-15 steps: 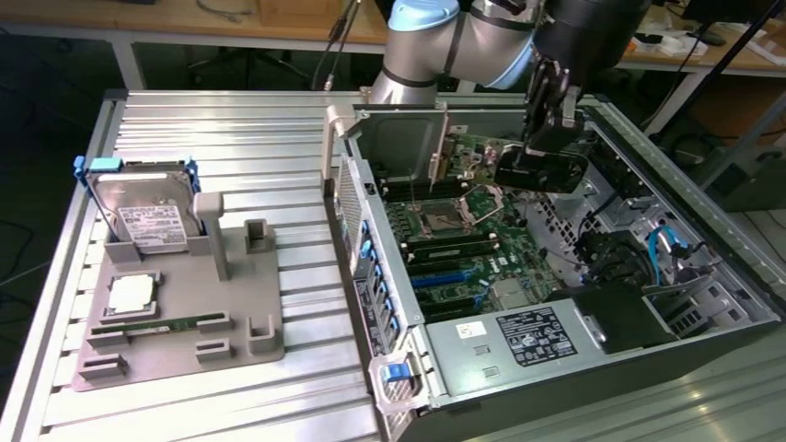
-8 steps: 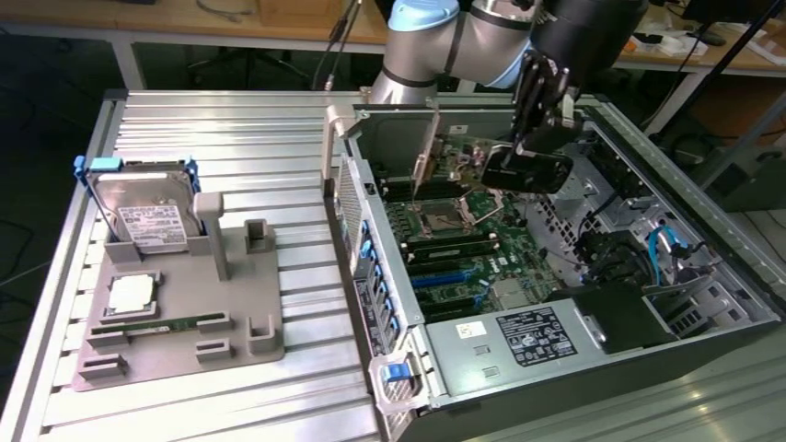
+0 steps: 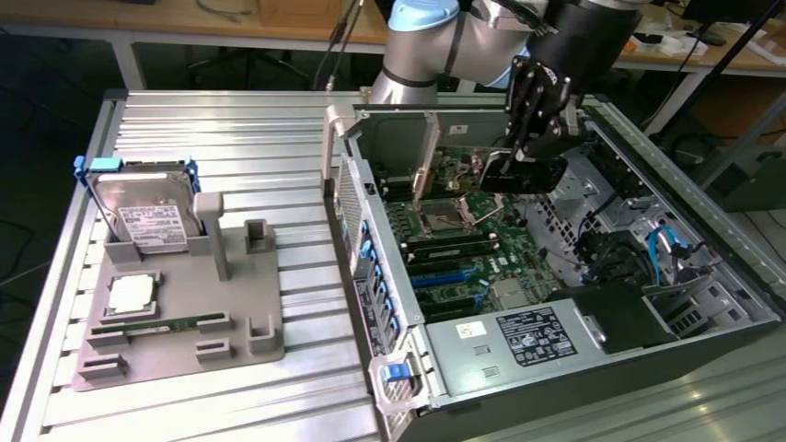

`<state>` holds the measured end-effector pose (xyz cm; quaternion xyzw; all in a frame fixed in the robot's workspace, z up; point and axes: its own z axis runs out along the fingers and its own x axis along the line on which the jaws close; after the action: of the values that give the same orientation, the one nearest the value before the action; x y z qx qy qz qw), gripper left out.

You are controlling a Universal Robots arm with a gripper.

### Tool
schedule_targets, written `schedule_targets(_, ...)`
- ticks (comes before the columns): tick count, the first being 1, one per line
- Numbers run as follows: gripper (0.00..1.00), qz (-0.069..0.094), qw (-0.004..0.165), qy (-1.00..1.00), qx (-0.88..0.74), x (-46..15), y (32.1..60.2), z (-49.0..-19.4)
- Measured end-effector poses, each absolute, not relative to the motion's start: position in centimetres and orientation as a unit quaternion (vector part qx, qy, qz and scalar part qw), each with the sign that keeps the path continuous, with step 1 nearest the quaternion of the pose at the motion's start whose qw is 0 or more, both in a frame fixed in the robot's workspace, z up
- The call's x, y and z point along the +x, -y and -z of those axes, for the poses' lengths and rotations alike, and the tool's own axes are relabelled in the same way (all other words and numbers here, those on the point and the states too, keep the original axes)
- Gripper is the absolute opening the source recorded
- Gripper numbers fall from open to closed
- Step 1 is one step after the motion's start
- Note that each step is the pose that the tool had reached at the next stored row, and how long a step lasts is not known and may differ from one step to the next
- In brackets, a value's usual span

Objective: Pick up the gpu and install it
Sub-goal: 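Insert the gpu into the slot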

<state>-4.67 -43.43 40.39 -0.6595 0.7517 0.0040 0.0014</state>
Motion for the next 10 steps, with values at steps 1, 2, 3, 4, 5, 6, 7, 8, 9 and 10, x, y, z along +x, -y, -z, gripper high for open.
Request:
schedule_targets(1,0.27,-0.004,0.001,-0.746,-0.666,-4.67,43.43,-40.29)
schedule_targets(2,0.27,-0.004,0.001,-0.739,-0.674,-4.67,43.43,-40.17)
schedule_targets(3,0.27,-0.004,0.001,-0.734,-0.680,-4.67,43.43,-40.06)
schedule_targets(4,0.27,-0.005,0.001,-0.731,-0.683,-4.67,43.43,-40.03)
schedule_targets(5,0.27,-0.005,0.001,-0.730,-0.683,-4.67,43.43,-40.04)
schedule_targets(6,0.27,-0.005,0.001,-0.730,-0.683,-4.67,43.43,-40.04)
schedule_targets(7,0.27,-0.005,0.001,-0.730,-0.683,-4.67,43.43,-40.04)
schedule_targets(8,0.27,-0.006,0.000,-0.730,-0.684,-4.67,43.44,-40.01)
schedule_targets(9,0.27,-0.008,-0.002,-0.729,-0.685,-4.63,43.44,-39.96)
schedule_targets(10,0.27,-0.011,-0.005,-0.728,-0.686,-4.52,43.44,-39.90)
